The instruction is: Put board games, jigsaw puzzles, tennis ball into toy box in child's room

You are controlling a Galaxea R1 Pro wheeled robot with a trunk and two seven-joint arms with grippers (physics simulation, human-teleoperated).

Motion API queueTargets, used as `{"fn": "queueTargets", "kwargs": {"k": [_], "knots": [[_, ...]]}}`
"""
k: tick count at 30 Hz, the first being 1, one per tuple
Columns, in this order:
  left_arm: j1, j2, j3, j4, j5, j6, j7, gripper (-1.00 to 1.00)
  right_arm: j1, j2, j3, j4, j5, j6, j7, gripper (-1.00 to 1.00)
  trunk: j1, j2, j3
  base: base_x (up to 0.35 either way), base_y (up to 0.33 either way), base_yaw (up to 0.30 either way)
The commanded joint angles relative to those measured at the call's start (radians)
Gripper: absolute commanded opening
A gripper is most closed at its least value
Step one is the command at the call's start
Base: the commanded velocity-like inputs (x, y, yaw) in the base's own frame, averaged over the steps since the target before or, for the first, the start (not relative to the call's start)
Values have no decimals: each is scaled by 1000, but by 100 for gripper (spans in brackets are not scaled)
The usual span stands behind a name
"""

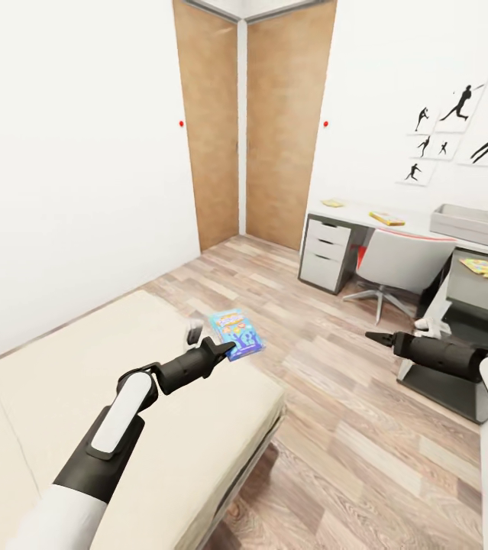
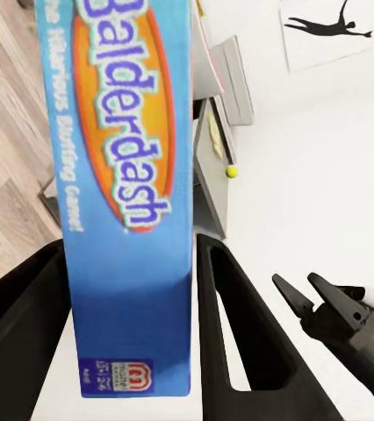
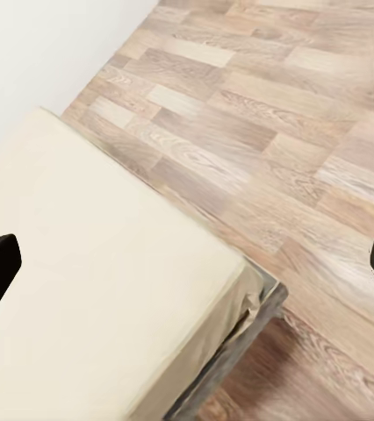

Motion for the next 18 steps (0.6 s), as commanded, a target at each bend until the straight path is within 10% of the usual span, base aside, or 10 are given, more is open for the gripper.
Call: {"fn": "queueTargets", "kwargs": {"k": [1,18], "knots": [[-1,0,1,0,6,5,0,-100,-2,0,-1,2,9,4,11,100,-4,7,2,0,0,-283],[1,17,8,1,6,14,4,-100,-21,43,101,81,8,4,14,100,-69,126,55,0,0,-283]]}}
